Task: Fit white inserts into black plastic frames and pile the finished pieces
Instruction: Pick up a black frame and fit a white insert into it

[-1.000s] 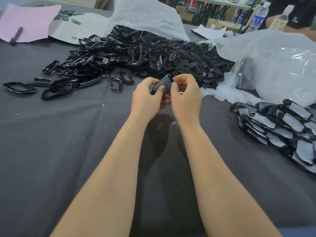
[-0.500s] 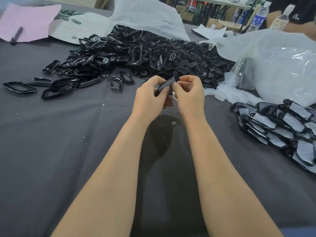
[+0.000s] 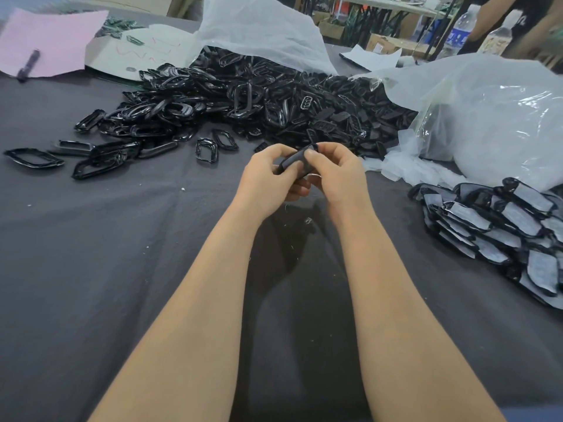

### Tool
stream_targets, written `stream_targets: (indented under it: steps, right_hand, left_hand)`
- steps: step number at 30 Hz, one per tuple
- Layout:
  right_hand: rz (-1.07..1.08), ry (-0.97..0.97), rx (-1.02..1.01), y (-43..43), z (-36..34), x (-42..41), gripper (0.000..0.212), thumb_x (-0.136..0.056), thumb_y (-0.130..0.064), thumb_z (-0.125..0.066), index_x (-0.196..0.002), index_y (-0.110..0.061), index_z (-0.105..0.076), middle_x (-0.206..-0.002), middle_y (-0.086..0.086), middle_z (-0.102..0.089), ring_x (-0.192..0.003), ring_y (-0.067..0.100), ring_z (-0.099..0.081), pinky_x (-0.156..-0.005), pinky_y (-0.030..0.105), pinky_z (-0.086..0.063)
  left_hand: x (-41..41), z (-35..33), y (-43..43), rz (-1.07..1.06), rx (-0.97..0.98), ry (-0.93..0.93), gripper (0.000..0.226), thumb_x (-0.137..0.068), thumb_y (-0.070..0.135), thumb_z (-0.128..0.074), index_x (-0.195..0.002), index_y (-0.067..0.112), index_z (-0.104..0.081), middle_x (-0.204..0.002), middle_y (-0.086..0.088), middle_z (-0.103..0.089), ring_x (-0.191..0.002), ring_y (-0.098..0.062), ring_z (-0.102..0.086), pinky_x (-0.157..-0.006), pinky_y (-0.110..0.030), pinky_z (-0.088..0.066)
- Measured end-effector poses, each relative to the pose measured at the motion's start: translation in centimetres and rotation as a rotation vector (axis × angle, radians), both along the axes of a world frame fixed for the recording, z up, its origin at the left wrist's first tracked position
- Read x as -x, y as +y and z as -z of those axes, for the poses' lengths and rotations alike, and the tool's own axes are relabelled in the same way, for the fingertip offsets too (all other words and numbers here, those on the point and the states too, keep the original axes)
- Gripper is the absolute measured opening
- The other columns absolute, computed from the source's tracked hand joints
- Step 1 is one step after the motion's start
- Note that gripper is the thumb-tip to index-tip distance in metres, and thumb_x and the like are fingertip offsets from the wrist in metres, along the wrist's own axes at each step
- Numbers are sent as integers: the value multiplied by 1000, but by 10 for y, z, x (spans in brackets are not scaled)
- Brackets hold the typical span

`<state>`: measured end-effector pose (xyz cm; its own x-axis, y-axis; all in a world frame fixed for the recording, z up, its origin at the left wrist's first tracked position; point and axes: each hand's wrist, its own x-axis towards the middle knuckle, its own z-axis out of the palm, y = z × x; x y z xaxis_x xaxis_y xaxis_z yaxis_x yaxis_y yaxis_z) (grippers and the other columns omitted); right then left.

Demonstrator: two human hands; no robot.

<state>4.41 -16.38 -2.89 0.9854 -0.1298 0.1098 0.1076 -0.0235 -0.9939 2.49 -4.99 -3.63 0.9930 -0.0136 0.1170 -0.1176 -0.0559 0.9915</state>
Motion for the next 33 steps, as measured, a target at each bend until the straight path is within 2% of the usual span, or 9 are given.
stream_targets:
  steps: [4,8,11,14,19,23,26,29,33]
  right_hand:
    - [37,51,-69,1,-1,1,14,-90,-9,-58,-80,-18,-59,-78,2,-58,-73,15,-53,-60,24,-45]
    - [69,23,-28,1,2,0,14,-92,-11,-57,-80,-18,-60,-75,0,-59,-72,12,-54,-59,21,-46]
    - [34,22,35,1,4,-2,6,-92,-13,-59,-87,-17,-62,-82,1,-63,-79,16,-58,-70,31,-52]
    - [4,20,70,2,5,-3,12,-90,-10,-61,-81,-18,-62,-77,2,-64,-75,19,-59,-82,44,-53]
    - [7,-21,137,4,8,-3,17,-90,-10,-62,-77,-23,-59,-76,2,-62,-77,23,-59,-86,54,-53]
    - [13,-49,179,5,9,-4,18,-89,-11,-63,-76,-23,-59,-75,1,-62,-75,22,-61,-84,54,-53]
    - [28,-46,193,3,9,-5,19,-89,-11,-63,-76,-24,-59,-76,3,-65,-73,24,-64,-83,53,-54]
    - [46,-29,170,0,10,-6,17,-89,-11,-64,-76,-22,-61,-77,7,-67,-77,31,-66,-83,54,-54]
    - [49,-11,118,-3,11,-7,17,-90,-9,-63,-77,-19,-62,-76,6,-66,-72,26,-65,-82,51,-56]
  left_hand:
    - [2,-3,-1,20,9,11,14,-98,9,-52,-94,20,-60,-72,-6,-70,-55,-7,-65,-55,-18,-52]
    - [2,-3,-1,13,-3,18,11,-98,9,-52,-98,17,-59,-75,-7,-71,-55,-7,-65,-55,-18,-52]
    - [1,-2,0,-19,0,16,14,-98,9,-52,-94,20,-60,-73,-5,-70,-55,-8,-66,-54,-19,-52]
    - [-1,0,0,-62,-2,9,15,-97,9,-53,-91,20,-61,-73,-6,-71,-56,-10,-66,-56,-23,-53]
    - [-2,1,-3,-128,20,37,14,-96,18,-52,-86,21,-61,-74,-9,-73,-58,-16,-69,-57,-28,-55]
    - [-3,2,-2,-152,-29,20,16,-99,17,-51,-86,20,-59,-72,-7,-71,-55,-11,-68,-52,-23,-53]
    - [-4,2,-2,-135,-107,-6,12,-100,15,-48,-95,17,-59,-75,-6,-70,-55,-9,-67,-55,-23,-56]
    - [-5,2,-3,-87,-108,-5,18,-102,10,-41,-104,15,-58,-82,-8,-69,-58,-8,-66,-61,-23,-57]
    - [-5,1,-2,-25,-103,4,27,-103,6,-31,-106,14,-56,-82,-7,-66,-58,-5,-63,-60,-17,-54]
